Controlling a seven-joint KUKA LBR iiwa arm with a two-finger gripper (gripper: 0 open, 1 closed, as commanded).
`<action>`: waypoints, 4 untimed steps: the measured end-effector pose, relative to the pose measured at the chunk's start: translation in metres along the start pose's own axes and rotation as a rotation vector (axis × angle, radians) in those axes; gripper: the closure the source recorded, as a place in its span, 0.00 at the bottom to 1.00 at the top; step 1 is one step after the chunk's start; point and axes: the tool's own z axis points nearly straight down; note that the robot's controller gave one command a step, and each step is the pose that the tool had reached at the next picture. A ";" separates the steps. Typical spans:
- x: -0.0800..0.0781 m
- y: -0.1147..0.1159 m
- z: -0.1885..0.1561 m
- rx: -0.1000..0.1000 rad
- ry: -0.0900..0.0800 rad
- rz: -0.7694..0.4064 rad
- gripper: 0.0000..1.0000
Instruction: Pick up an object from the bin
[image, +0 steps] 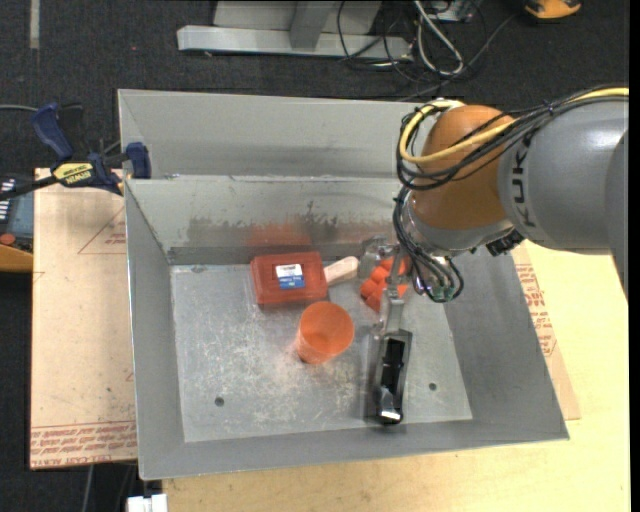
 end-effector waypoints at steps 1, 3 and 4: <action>0.000 0.000 0.000 0.000 0.000 0.000 1.00; -0.012 -0.011 -0.002 0.000 -0.005 -0.005 1.00; 0.001 0.004 -0.001 -0.002 -0.001 0.018 1.00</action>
Offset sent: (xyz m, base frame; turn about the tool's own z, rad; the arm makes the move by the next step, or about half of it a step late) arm 0.0000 0.0000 0.0000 0.0000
